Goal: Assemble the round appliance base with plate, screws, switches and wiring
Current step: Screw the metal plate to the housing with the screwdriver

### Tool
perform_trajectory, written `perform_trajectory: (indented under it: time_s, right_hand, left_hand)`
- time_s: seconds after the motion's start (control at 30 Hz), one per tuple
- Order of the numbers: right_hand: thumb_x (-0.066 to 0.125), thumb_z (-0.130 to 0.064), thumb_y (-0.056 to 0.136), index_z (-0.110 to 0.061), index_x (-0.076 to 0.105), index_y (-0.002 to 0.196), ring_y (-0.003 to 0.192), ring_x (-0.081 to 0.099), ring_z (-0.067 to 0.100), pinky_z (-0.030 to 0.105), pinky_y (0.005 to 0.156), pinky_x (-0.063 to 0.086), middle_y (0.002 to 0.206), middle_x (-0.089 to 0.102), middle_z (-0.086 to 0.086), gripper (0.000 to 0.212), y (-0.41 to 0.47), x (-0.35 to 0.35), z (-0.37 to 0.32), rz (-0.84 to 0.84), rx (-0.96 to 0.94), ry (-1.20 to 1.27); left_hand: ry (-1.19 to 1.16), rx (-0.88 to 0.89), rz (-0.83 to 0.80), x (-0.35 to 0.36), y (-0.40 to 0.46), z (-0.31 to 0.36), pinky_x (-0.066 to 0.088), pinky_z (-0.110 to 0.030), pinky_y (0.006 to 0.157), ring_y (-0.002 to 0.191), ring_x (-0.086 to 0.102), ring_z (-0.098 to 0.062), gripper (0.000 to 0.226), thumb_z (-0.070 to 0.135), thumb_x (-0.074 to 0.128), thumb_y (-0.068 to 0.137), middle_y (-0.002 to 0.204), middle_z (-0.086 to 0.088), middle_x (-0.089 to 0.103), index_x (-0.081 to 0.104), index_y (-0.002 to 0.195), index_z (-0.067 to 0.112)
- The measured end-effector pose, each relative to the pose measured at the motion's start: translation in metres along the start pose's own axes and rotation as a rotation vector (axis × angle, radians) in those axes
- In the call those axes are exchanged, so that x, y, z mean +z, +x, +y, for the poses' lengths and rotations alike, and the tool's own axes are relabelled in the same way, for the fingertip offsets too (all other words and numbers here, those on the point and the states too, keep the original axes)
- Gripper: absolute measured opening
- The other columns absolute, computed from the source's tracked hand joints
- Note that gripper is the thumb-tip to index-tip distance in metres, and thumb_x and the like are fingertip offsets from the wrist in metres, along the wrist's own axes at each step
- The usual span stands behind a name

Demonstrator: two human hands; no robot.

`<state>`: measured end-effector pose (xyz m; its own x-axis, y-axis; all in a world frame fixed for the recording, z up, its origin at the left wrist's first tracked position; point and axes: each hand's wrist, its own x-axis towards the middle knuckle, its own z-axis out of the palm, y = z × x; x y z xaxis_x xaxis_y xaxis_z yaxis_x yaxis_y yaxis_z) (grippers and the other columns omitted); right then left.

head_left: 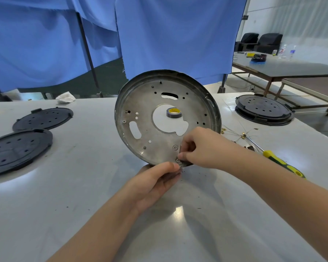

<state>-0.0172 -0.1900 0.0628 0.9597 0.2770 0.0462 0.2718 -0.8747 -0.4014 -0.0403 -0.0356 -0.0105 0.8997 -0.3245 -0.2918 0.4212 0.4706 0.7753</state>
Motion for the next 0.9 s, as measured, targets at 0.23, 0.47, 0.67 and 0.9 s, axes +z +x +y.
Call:
perform_trajectory:
  time_s: [0.23, 0.47, 0.67, 0.9]
  right_hand:
    - [0.081, -0.041, 0.069, -0.025, 0.068, 0.068, 0.068, 0.062, 0.002, 0.023, 0.063, 0.049, 0.069, 0.068, -0.010, 0.020, 0.001, -0.005, -0.001, 0.035, -0.006, 0.007]
    - [0.079, -0.040, 0.071, -0.028, 0.062, 0.066, 0.069, 0.060, 0.008, 0.020, 0.053, 0.038, 0.067, 0.062, -0.013, 0.021, 0.005, -0.002, -0.008, 0.077, -0.025, -0.116]
    - [0.076, -0.042, 0.076, -0.026, 0.066, 0.071, 0.069, 0.060, 0.008, 0.023, 0.058, 0.044, 0.069, 0.063, -0.012, 0.018, 0.001, -0.008, -0.003, 0.032, -0.075, -0.047]
    - [0.066, -0.033, 0.084, -0.026, 0.062, 0.089, 0.070, 0.058, 0.001, 0.022, 0.066, 0.049, 0.077, 0.063, -0.013, 0.010, -0.020, -0.039, 0.044, 0.488, -0.045, 0.215]
  left_hand:
    - [-0.095, -0.020, -0.009, 0.001, -0.002, 0.001, 0.056, -0.034, 0.089, 0.110, 0.062, -0.030, 0.029, 0.000, 0.072, 0.059, 0.120, -0.025, 0.065, 0.076, 0.088, -0.004]
    - [-0.091, -0.002, 0.004, -0.001, -0.002, 0.002, 0.056, -0.035, 0.089, 0.112, 0.062, -0.031, 0.040, -0.007, 0.073, 0.062, 0.126, -0.028, 0.060, 0.069, 0.102, -0.008]
    - [-0.049, -0.002, 0.000, -0.002, 0.001, 0.001, 0.058, -0.033, 0.086, 0.104, 0.066, -0.025, 0.025, -0.001, 0.071, 0.063, 0.110, -0.020, 0.069, 0.078, 0.087, 0.001]
    - [-0.110, 0.001, -0.030, -0.006, 0.003, -0.001, 0.058, -0.036, 0.086, 0.099, 0.069, -0.027, 0.028, -0.009, 0.074, 0.062, 0.106, -0.019, 0.070, 0.077, 0.089, 0.000]
